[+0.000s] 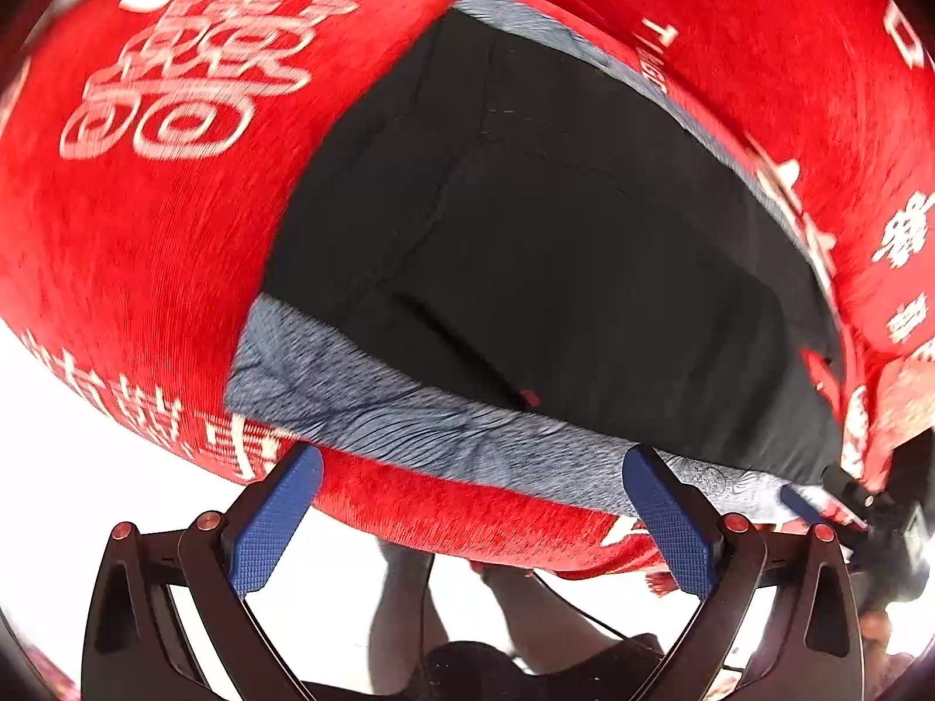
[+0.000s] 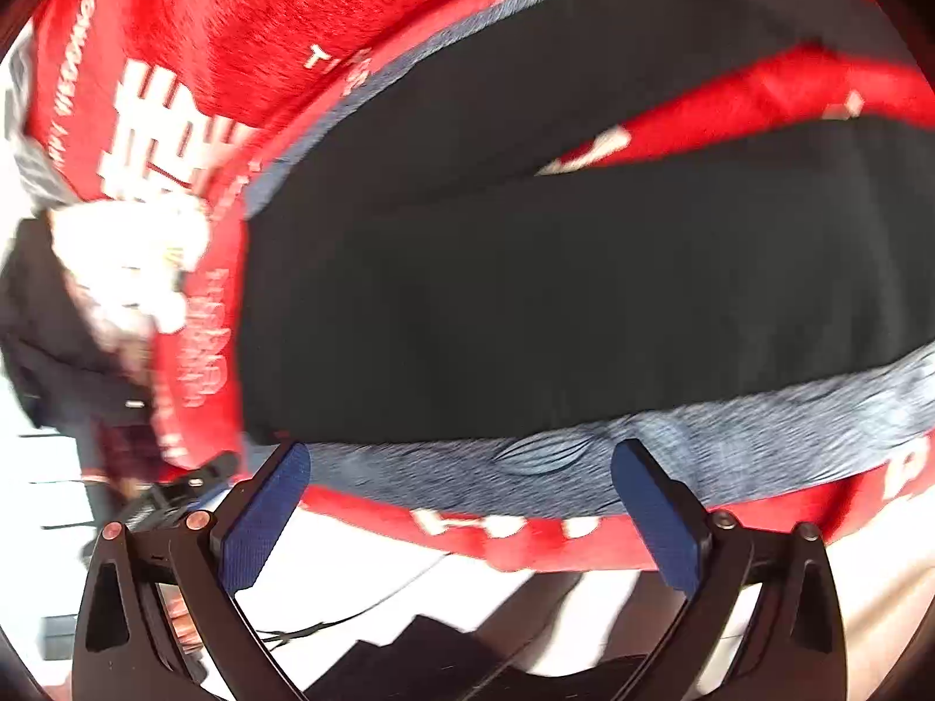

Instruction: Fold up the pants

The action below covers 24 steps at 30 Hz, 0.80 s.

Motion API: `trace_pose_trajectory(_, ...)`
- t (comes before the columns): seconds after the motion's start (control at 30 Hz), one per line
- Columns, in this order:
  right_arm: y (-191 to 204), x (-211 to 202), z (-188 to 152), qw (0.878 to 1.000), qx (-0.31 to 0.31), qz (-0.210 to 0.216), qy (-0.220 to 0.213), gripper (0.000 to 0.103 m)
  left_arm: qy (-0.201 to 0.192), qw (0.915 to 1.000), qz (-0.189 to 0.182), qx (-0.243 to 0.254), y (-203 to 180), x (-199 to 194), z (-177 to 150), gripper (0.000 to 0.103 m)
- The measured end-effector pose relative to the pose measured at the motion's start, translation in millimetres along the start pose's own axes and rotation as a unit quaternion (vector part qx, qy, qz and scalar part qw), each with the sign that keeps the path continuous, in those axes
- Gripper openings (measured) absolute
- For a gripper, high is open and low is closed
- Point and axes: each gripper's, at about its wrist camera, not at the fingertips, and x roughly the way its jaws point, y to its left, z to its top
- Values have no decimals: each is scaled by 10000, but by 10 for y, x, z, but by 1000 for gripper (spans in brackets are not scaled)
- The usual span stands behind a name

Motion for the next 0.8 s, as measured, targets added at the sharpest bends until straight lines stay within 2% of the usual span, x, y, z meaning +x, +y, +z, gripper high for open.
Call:
trace_pose_trajectory(0.07,-114,73,-52,9988,186,376,239,94,13,9998,-97,-145,165,46,-44,103)
trace_pose_trajectory(0.1,-186,125,-90,9975,323,503,377,82,29,9996,-195,-224,263,89,-68,103)
trace_pose_trajectory(0.13,-269,190,-135,9950,485,693,527,79,49,9993,-267,-267,330,129,-83,103)
trace_pose_trajectory(0.23,-494,358,-284,9859,804,1223,817,79,170,9970,-558,-503,455,310,-135,103)
trace_pose_trajectory(0.27,-543,397,-325,9838,874,1307,856,79,171,9947,-777,-658,493,360,-108,103)
trace_pose_trajectory(0.33,-645,476,-408,9790,1057,1483,912,79,130,9921,-993,-762,473,450,28,103)
trace_pose_trajectory(0.47,-804,532,-427,9708,1325,1855,753,79,112,9904,-1234,-608,303,488,139,103)
trace_pose_trajectory(0.57,-942,520,-423,9628,1516,2163,566,79,127,9906,-1281,-462,207,511,203,99)
trace_pose_trajectory(0.67,-1006,525,-442,9582,1579,2342,462,79,226,9918,-1167,-479,188,555,248,81)
trace_pose_trajectory(0.73,-1072,502,-475,9556,1609,2445,348,79,241,9915,-1152,-561,229,544,262,75)
trace_pose_trajectory(0.8,-1136,476,-533,9498,1806,2543,225,79,275,9924,-1097,-493,259,526,265,60)
